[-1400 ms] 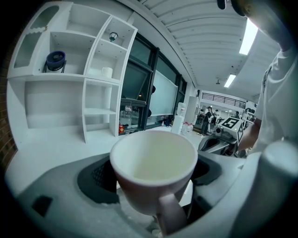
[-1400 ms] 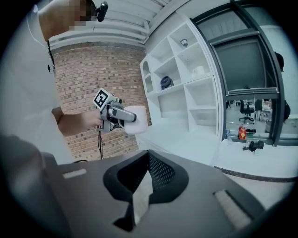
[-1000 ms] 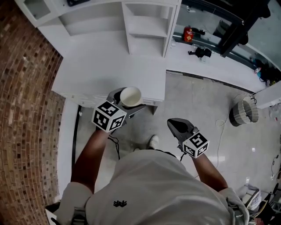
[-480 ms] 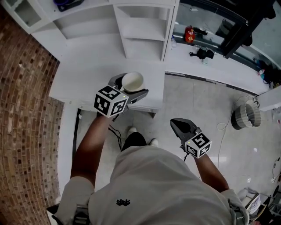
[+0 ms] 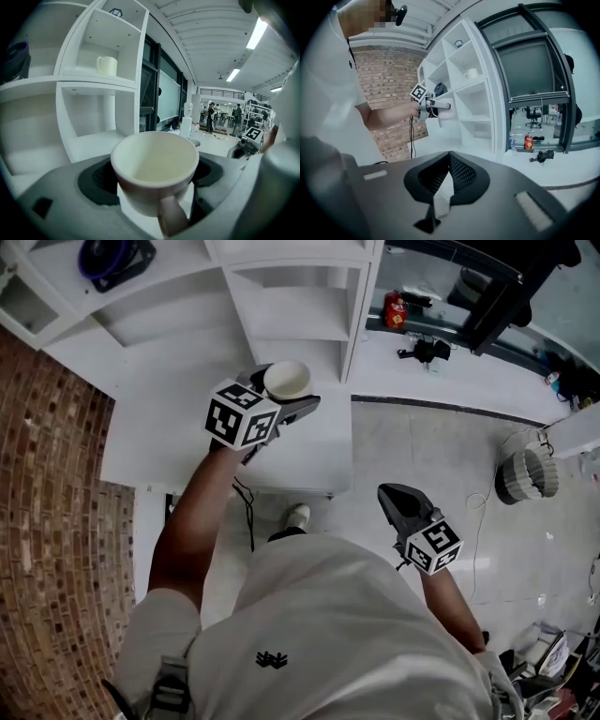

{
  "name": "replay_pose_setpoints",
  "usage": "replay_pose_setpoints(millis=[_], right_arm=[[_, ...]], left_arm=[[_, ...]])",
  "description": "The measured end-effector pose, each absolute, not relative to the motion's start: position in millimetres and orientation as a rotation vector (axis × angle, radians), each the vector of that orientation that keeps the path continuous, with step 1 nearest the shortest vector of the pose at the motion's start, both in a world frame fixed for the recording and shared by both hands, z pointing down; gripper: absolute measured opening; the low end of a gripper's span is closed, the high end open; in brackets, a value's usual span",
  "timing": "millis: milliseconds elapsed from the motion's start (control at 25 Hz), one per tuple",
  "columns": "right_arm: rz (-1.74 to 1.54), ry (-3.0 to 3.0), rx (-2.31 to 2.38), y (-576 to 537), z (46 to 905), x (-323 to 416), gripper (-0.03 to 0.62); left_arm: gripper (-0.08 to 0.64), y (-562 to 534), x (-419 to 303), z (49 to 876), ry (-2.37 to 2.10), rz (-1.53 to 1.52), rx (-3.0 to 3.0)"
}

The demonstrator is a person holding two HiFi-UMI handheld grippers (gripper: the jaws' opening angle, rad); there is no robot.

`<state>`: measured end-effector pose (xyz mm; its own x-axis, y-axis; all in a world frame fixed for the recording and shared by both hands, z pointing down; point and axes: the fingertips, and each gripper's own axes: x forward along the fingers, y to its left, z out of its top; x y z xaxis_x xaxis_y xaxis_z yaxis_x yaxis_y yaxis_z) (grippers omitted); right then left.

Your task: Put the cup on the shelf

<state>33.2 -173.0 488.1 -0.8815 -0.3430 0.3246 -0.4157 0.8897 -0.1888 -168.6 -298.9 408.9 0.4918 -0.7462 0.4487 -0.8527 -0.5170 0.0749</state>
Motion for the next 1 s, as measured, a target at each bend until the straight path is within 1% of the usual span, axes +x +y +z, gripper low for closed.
replay_pose_setpoints(millis=[360, 1000], right_arm=[[0.404, -2.732, 0.730, -206, 491, 11, 0.011], [0.479, -2.646, 1.041, -226, 499, 7, 0.011]], left_arm=[[0.430, -377, -200, 403, -1.295, 0.564, 2.510], [0.430, -480, -206, 418, -1.211, 0.638, 2.558]])
